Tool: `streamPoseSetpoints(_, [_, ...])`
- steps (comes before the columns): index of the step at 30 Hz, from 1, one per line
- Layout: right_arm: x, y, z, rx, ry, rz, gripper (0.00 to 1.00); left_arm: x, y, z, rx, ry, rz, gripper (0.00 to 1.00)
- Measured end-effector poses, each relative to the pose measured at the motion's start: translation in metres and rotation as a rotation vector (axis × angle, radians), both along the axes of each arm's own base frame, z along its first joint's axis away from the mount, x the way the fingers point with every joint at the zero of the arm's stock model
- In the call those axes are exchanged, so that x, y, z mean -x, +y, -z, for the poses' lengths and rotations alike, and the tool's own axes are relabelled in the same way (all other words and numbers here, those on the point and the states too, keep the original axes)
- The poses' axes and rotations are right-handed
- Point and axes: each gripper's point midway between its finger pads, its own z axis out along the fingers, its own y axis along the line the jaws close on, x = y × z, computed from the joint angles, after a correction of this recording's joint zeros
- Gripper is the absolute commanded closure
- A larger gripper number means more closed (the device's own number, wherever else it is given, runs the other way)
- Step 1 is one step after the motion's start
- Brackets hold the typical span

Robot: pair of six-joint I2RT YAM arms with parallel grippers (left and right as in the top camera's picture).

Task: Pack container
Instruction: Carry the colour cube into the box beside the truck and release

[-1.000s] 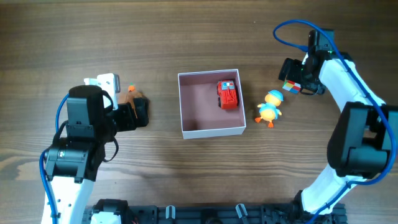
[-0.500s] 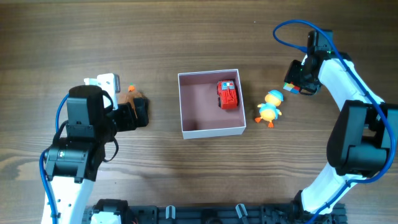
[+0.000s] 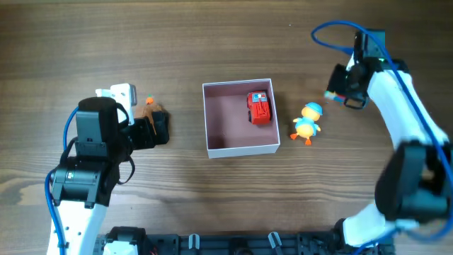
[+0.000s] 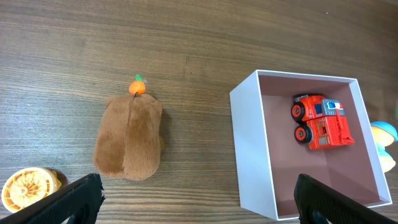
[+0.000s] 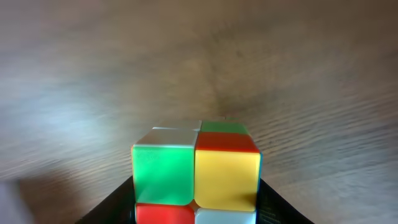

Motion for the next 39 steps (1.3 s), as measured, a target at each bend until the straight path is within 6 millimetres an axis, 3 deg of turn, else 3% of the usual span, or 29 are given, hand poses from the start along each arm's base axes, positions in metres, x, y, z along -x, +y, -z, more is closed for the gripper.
streamPoseSetpoints(3, [0.005,0.037,-0.081,0.02,-0.199,-0.117,0.96,0.0,0.0,0.0,0.0,0.0,0.0,0.0])
streamPoseSetpoints(6, [0.029,0.092,-0.153,0.018,-0.388,-0.268,0.96,0.0,0.0,0.0,0.0,0.001,0.0,0.0])
streamPoseSetpoints(9, [0.05,0.131,-0.176,-0.007,-0.445,-0.373,0.96,0.0,0.0,0.0,0.0,0.002,0.0,0.0])
streamPoseSetpoints(14, [0.07,0.192,-0.149,-0.031,-0.355,-0.548,0.96,0.001,0.0,0.001,0.0,0.003,0.0,0.0])
streamPoseSetpoints(18, [0.076,0.232,-0.106,-0.023,-0.242,-0.649,0.96,0.003,0.0,0.003,-0.001,0.015,0.0,0.0])
streamPoseSetpoints(21, [0.073,0.249,-0.072,-0.01,-0.166,-0.677,0.95,0.006,0.001,0.006,-0.003,0.035,0.0,0.0])
streamPoseSetpoints(25, [0.065,0.261,-0.028,0.002,-0.085,-0.679,0.95,0.007,0.001,0.007,-0.004,0.041,0.0,0.0])
streamPoseSetpoints(28, [0.059,0.266,-0.007,0.005,-0.06,-0.669,0.95,0.008,0.001,0.007,-0.004,0.042,0.0,0.0])
streamPoseSetpoints(36, [0.047,0.273,0.016,-0.05,-0.048,-0.53,0.91,0.008,0.001,0.007,-0.004,0.043,0.0,0.0])
streamPoseSetpoints(38, [0.047,0.273,0.022,-0.056,-0.033,-0.505,0.78,0.008,0.001,0.007,-0.004,0.043,0.0,0.0])
streamPoseSetpoints(39, [0.048,0.273,0.027,-0.057,-0.021,-0.492,0.77,0.008,0.001,0.007,-0.004,0.043,0.0,0.0])
